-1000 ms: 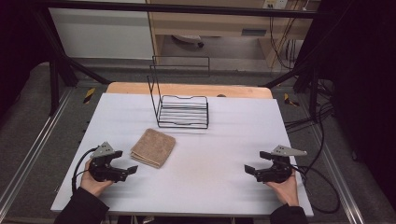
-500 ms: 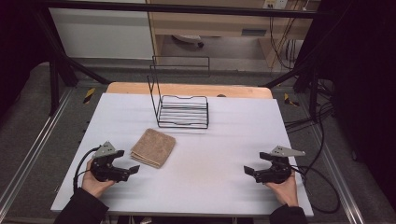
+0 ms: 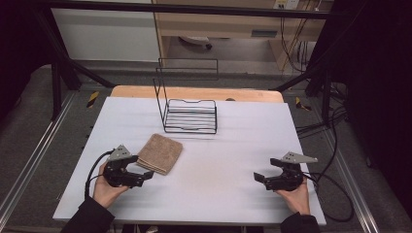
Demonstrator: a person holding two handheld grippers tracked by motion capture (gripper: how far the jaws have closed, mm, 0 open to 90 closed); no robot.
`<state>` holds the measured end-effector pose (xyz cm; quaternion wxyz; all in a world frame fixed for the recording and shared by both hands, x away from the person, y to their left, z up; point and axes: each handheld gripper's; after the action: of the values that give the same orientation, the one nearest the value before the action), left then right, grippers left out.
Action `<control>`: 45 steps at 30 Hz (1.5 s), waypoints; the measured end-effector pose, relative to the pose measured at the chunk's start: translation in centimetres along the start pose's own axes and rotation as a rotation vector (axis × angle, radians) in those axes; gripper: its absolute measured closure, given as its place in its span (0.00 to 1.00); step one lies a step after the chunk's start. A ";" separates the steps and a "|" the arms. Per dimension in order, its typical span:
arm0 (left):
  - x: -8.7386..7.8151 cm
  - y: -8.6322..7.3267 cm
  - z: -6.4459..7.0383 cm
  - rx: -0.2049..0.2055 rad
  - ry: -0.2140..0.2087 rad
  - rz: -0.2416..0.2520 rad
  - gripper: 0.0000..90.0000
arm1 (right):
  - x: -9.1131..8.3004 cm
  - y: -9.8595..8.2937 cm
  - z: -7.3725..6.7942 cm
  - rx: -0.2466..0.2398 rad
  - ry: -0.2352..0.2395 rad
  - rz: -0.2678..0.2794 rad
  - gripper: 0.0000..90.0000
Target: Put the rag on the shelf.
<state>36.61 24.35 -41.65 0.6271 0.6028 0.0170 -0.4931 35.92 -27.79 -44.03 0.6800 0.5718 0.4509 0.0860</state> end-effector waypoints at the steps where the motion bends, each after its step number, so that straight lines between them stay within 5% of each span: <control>1: 0.2 0.2 0.2 0.002 0.001 -0.003 0.13 | 0.0 0.0 0.0 0.003 0.000 -0.001 0.01; 9: 2.1 1.2 2.3 0.036 0.002 -0.036 0.23 | 0.0 0.0 0.0 -0.002 0.002 -0.007 0.01; 17: 4.3 0.8 3.4 0.061 0.025 -0.087 0.44 | 0.0 0.0 0.0 -0.004 0.002 -0.010 0.01; 22: 5.1 0.5 3.4 0.069 0.051 -0.113 0.57 | 0.1 0.0 0.0 -0.010 0.002 -0.013 0.01; 40: 6.2 0.3 3.3 0.072 0.107 -0.137 0.78 | 0.1 0.0 0.0 -0.009 0.001 -0.013 0.01; 45: 6.2 0.5 3.4 0.068 0.125 -0.138 0.90 | 0.2 0.0 0.0 -0.009 0.002 -0.014 0.01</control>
<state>38.15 17.89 -44.20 0.5686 0.6507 0.0809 -0.4968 36.02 -27.71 -44.15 0.6826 0.5656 0.4552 0.0838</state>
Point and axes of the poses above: each handheld gripper's, and its own axes: x roughly forward along the jaws, y roughly out of its top, z roughly to its right, and after that the axes turned 11 degrees about -x, right-handed
